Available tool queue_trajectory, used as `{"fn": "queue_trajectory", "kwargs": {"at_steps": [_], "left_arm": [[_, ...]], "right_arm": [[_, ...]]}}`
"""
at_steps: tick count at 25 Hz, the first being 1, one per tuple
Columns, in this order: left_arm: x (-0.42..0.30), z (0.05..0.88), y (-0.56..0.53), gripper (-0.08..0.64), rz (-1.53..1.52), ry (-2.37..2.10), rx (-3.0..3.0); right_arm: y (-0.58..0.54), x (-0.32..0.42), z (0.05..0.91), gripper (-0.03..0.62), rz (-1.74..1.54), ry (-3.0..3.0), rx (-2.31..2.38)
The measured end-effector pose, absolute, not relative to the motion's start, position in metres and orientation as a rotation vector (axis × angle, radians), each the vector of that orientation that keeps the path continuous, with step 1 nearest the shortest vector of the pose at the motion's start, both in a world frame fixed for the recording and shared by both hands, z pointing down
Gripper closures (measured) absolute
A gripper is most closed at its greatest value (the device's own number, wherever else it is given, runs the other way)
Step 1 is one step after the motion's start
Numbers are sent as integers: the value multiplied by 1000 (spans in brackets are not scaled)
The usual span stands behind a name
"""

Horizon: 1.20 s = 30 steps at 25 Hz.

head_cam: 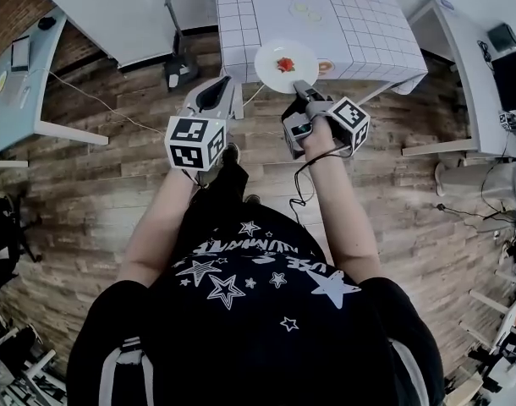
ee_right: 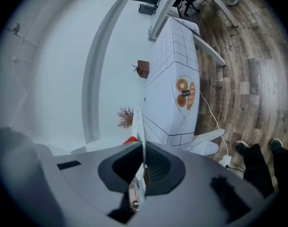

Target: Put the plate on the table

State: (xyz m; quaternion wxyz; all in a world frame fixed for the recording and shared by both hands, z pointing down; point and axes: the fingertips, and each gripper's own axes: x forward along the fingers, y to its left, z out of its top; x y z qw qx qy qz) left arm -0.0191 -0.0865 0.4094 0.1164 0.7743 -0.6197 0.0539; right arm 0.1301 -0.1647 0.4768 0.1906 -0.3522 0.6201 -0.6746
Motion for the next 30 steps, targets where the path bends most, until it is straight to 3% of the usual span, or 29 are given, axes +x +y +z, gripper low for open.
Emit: {"fn": "queue_trajectory", "kwargs": {"at_steps": [23, 30], "left_arm": [[-62, 435, -235, 551, 70, -1779, 2270], [-114, 419, -295, 551, 88, -1774, 2263]], "right_arm": [[-300, 85, 488, 574, -1844, 1823, -1032], [-351, 32, 475, 574, -1870, 1829, -1040]]}}
